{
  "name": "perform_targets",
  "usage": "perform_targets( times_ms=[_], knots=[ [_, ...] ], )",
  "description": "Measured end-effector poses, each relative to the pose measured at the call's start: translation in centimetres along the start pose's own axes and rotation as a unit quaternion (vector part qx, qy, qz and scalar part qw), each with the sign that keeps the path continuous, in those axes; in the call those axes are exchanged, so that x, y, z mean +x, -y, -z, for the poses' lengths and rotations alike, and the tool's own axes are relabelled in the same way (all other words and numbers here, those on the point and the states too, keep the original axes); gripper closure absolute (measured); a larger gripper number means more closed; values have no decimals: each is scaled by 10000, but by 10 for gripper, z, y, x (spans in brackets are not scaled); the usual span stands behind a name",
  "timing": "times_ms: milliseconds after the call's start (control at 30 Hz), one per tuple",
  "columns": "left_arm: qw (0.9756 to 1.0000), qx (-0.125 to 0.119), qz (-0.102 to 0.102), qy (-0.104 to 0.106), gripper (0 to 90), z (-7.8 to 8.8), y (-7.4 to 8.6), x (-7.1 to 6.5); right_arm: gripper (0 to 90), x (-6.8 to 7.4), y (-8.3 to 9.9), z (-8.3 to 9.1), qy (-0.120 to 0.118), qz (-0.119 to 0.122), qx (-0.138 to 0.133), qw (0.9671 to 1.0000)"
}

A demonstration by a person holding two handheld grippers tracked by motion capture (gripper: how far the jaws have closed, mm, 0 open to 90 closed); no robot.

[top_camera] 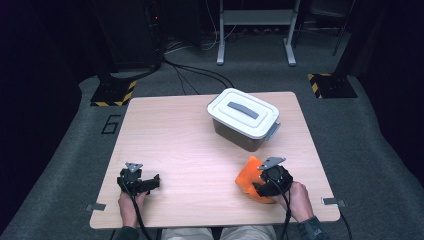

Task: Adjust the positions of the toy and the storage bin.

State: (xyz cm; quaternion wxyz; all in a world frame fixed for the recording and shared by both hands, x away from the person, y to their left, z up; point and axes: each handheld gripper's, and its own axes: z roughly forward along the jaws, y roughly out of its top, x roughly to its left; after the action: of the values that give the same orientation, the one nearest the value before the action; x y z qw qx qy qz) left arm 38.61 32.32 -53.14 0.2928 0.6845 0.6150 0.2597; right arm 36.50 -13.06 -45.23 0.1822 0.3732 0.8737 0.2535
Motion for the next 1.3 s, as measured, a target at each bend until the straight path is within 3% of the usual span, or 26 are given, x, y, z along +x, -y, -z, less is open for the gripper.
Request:
perform_targets(
  times_ms=[300, 800, 1300],
  knots=[
    [10000, 7, -2, -5, 15, 0, 0, 0, 527, -3, 6, 5, -45, -201, -415, 9989],
    [10000, 6, -1, -6, 14, 0, 0, 0, 533, -10, 4, 24, 81, -303, -680, 9972],
    [10000, 5, -2, -9, 15, 0, 0, 0, 529, -23, 14, 35, 255, -526, -627, 9963]
  ],
)
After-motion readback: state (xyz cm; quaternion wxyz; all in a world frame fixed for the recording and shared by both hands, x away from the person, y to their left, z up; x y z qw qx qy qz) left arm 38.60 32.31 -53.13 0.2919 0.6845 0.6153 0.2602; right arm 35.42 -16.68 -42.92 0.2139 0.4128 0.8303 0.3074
